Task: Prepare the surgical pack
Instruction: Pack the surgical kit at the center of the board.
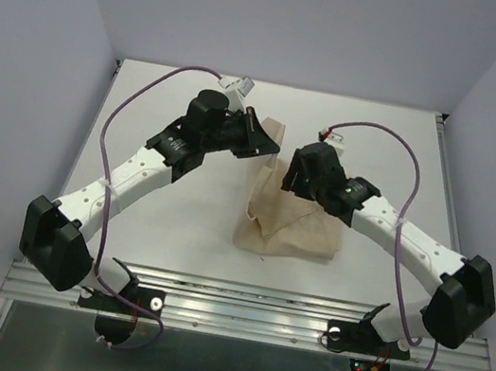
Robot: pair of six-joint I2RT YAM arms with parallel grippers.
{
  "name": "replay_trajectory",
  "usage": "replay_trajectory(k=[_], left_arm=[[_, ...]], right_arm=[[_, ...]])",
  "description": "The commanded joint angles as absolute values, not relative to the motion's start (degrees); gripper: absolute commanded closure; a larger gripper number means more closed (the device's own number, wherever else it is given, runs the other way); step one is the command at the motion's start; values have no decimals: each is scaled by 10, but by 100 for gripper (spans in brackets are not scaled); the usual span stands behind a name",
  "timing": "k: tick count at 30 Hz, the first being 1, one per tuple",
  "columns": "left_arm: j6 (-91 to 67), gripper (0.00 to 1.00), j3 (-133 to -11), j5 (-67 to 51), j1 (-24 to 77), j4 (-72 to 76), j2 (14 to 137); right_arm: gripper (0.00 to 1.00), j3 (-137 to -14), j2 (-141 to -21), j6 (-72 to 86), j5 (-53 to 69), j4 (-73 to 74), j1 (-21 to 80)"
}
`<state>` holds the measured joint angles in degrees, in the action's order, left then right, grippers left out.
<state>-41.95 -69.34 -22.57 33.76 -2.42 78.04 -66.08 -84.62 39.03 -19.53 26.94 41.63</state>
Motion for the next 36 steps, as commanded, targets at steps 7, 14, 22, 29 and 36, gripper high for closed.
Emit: replay_trajectory(k=[7,14,22,29,36], left_arm=[[-424,100,-772,-250,362,14,802],[-424,100,-814,-251,385,15,830],[-423,100,-883,-264,437,25,886],[-428,100,-978,-286,489,33,968],[-460,100,-1076,-315,515,47,1063]], right_arm=[[83,-546,-698,349,-194,305,226],[98,-519,-727,309,-148,302,137],[99,-455,-798,310,-68,217,115],[99,-403,-823,357,69,121,115],[99,-323,-805,462,144,7,115]])
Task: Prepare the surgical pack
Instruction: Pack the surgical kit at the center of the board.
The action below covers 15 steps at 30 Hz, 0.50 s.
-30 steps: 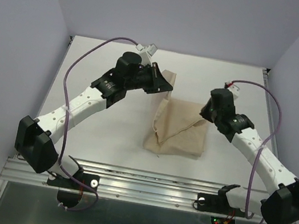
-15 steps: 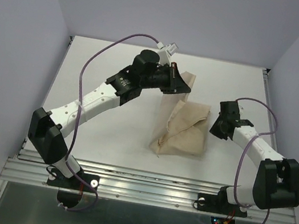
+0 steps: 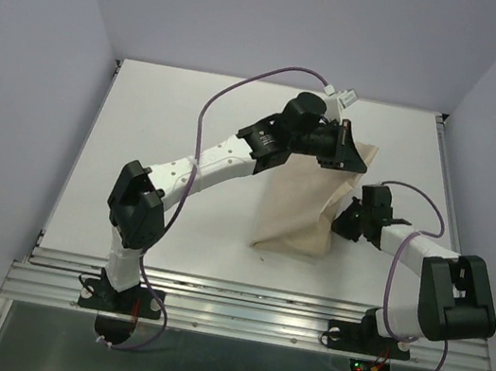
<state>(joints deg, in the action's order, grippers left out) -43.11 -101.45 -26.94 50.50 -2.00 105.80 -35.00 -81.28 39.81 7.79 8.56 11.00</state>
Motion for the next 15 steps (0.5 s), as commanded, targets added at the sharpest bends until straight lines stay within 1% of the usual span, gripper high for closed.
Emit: replay_trajectory(k=[1,9,15], left_arm=[[-466,100,-1088,-322,517,58,1070],[-489,100,-1140,-340,541,71,1119],[-501,100,-1165,-349,548,77,1152]], right_arm=[[99,-320,-805,470,146,-9,115],[99,-327,-824,492,156,-36,120],[99,-345,-851,507,152,-51,145]])
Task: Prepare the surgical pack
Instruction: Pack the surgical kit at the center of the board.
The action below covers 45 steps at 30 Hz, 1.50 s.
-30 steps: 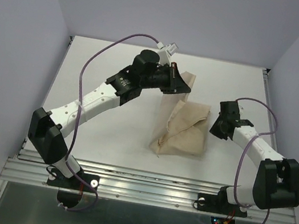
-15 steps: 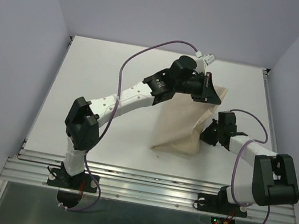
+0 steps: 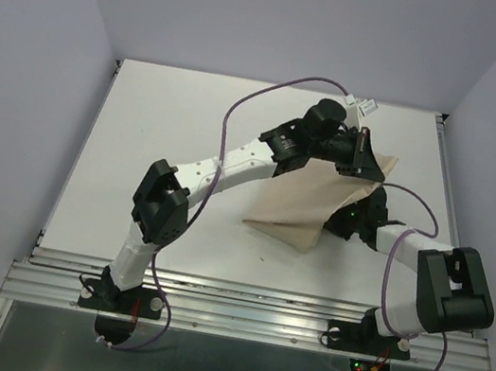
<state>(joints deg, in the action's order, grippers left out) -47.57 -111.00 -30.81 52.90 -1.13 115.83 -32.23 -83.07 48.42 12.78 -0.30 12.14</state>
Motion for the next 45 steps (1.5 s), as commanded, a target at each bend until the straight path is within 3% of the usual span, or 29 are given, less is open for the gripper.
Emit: replay_trajectory(k=[1,19,21,27,33,36,40,45], left_arm=[[-506,100,-1168,-351,548,79,1156],[-528,100,-1037,-293,538,105,1118],[-532,100,-1031,-291,535,109,1117],[-537,100,-1011,-296,528,120,1107],[-534,100,-997,-311,527,126,1090],[-533,100,-976,-317,527,128,1075],[-532,100,-927,-323,527,141,1054],[-535,100,-890,-335,528,148,1032]], right_arm=[[99,-352,-853,508,149,-51,151],[99,-359,-860,491,129,-30,151],[93,-358,-855,491,127,-26,151],[59,-335,-796,485,89,32,151],[51,-287,-663,474,12,131,151],[40,-274,-593,472,-35,195,151],[32,-269,-526,487,-69,271,151],[32,-279,-458,524,-102,310,151]])
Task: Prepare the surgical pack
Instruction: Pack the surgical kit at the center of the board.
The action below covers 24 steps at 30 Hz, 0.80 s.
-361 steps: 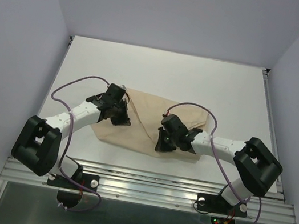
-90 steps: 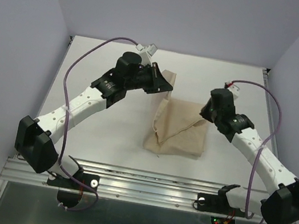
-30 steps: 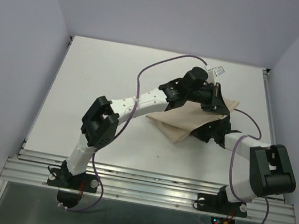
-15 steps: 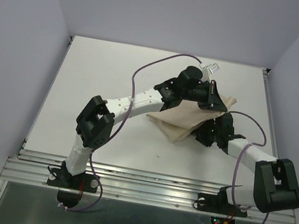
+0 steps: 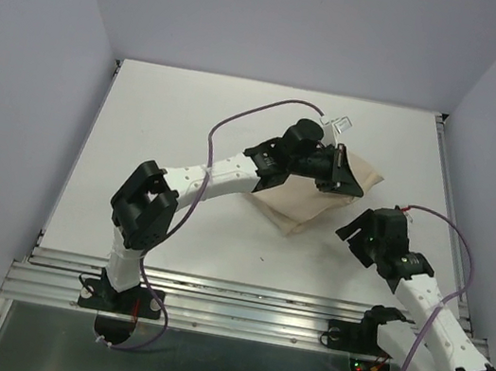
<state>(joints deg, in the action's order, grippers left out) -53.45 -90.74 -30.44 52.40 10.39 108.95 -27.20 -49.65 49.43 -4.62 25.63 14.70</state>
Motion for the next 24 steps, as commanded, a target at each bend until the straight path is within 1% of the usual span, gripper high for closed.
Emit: replay_trajectory(k=[1,5,6,7,9,10,11,12,13,14,16,18,21,22,23,24], left_arm=[[-535,100,-883,-336,529,149,1027],[-534,100,-840,-350,540,150,1017],[-534,98,-839,-358,545,150,1020],[-533,81,-838,-366,551,151,1027],[-525,56,-851,-401,570,147,1043],[-518,37,-859,-413,574,139,1048],[-487,29,-882,-428,577,103,1051],[-465,28,-896,-428,574,75,1049],[-441,27,-928,-417,570,11,1044],[-421,27,-941,-411,563,-20,1036],[-378,27,-966,-403,535,-69,1002],[-363,27,-965,-394,511,-83,964],[-366,33,-924,-393,449,-72,933],[-370,47,-912,-390,435,-70,933],[-373,56,-896,-387,414,-69,934],[-369,73,-891,-382,407,-71,945]], right_arm=[[32,-286,-448,528,-115,320,151],[30,-326,-385,540,-200,367,151],[28,-344,-377,543,-213,374,151],[27,-355,-370,547,-227,381,151],[27,-374,-353,550,-269,402,151],[27,-394,-350,551,-285,409,151],[27,-414,-340,551,-315,426,151],[27,-422,-335,544,-326,430,151],[27,-431,-330,538,-337,438,151],[25,-439,-326,527,-357,440,151],[25,-460,-323,502,-363,440,151],[25,-474,-334,487,-356,438,151],[25,-491,-377,455,-309,419,151],[28,-491,-387,446,-288,407,151],[30,-489,-411,429,-269,375,151],[36,-483,-426,424,-229,359,151]])
